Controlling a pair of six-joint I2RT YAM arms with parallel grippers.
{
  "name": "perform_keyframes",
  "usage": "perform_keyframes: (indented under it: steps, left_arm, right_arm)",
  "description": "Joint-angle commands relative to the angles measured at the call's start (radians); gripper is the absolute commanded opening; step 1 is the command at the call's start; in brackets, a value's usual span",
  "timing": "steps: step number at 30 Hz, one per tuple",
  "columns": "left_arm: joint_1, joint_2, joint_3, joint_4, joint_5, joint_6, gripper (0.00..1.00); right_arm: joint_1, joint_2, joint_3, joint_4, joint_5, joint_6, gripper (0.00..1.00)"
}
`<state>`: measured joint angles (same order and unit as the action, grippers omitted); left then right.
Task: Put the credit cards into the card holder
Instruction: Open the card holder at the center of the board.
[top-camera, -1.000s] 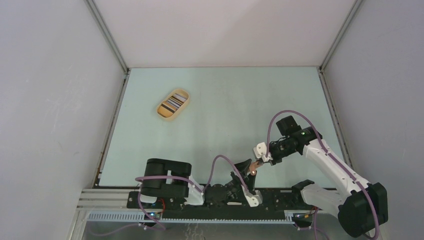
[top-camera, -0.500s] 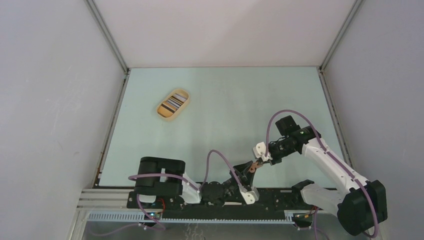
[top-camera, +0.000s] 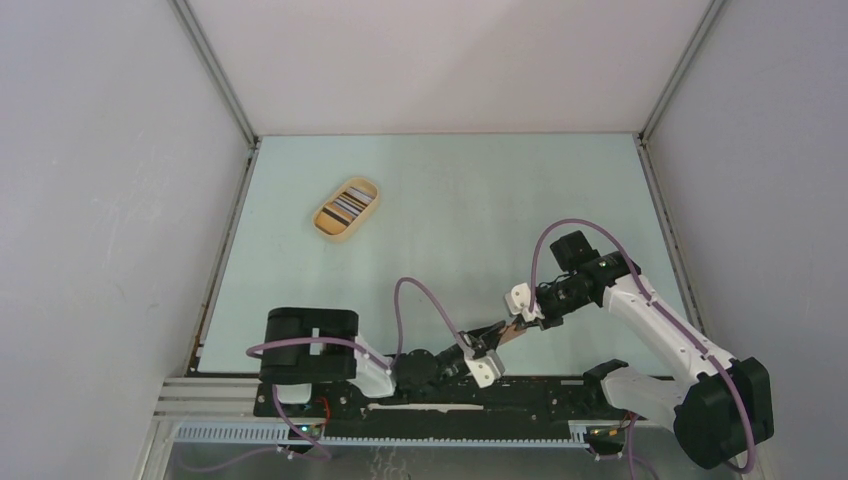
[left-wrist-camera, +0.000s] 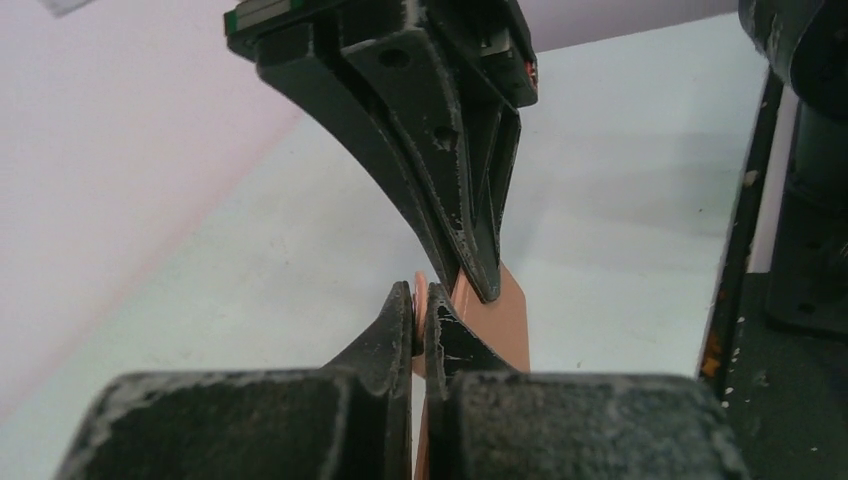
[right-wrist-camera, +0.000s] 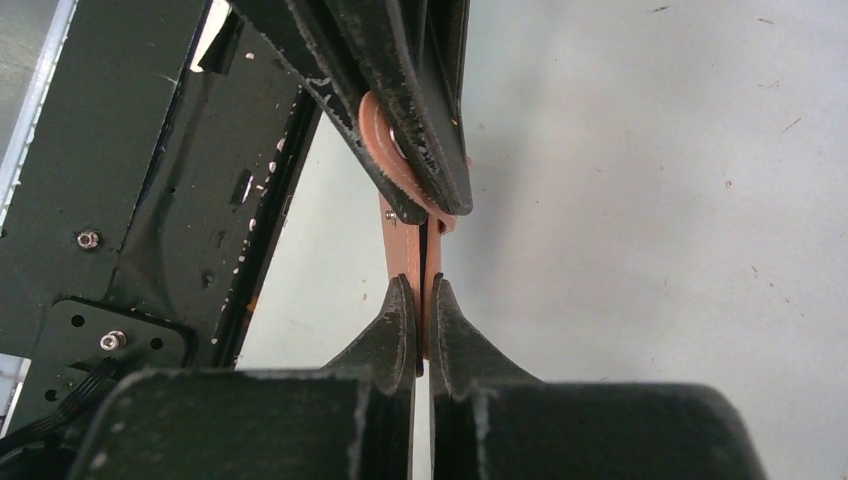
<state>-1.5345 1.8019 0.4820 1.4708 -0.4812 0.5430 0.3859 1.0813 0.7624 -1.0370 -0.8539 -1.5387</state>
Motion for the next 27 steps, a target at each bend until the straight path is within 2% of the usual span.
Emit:
perform_keyframes:
  steps: [1, 4, 13, 20, 25, 26, 27]
  left_arm:
    - [0.027, -0.058, -0.029, 0.046, 0.016, -0.168, 0.00]
    - [0.059, -0.074, -0.039, 0.046, 0.000, -0.267, 0.00]
    - [0.123, -0.059, -0.034, 0.046, -0.011, -0.419, 0.00]
    - [0.178, -0.054, -0.042, 0.046, -0.058, -0.510, 0.00]
    - [0.204, -0.056, -0.062, 0.046, -0.078, -0.599, 0.00]
    - [0.208, -0.053, -0.065, 0.046, -0.079, -0.618, 0.00]
    - [0.215, -0.049, -0.067, 0.046, -0.081, -0.637, 0.00]
  right_arm:
    - [-0.001, 0.000, 0.048, 0.027, -0.019, 0.039, 0.00]
    - [-0.004, 0.002, 0.045, 0.060, -0.007, 0.074, 0.02]
    - [0.032, -0.004, 0.000, 0.245, 0.103, 0.208, 0.33]
    - [0.051, 0.011, -0.024, 0.333, 0.200, 0.275, 0.48]
    - [0.033, -0.010, -0.031, 0.350, 0.211, 0.305, 0.70]
    - [0.027, -0.016, -0.031, 0.353, 0.206, 0.314, 0.80]
    - [0.021, -0.022, -0.031, 0.356, 0.202, 0.321, 0.96]
